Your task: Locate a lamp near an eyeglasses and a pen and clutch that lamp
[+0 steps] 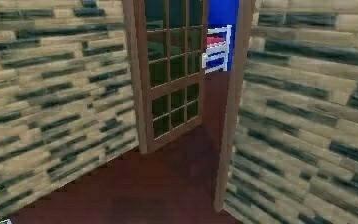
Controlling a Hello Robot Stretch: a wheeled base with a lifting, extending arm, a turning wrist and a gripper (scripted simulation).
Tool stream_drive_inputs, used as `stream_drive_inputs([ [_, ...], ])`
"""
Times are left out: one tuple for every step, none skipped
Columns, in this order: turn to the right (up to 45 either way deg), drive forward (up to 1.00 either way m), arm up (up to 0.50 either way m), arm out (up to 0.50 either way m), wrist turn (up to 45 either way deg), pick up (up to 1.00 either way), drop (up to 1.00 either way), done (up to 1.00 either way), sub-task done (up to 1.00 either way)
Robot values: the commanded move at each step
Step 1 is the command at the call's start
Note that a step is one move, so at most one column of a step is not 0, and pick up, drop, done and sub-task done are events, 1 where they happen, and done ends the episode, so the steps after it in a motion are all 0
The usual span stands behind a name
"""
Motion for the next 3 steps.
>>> stream_drive_inputs([
  [0.0,0.90,0.00,0.00,0.0,0.00,0.00,0.00,0.00],
  [15.0,0.00,0.00,0.00,0.0,0.00,0.00,0.00,0.00],
  [0.0,0.65,0.00,0.00,0.0,0.00,0.00,0.00,0.00],
])
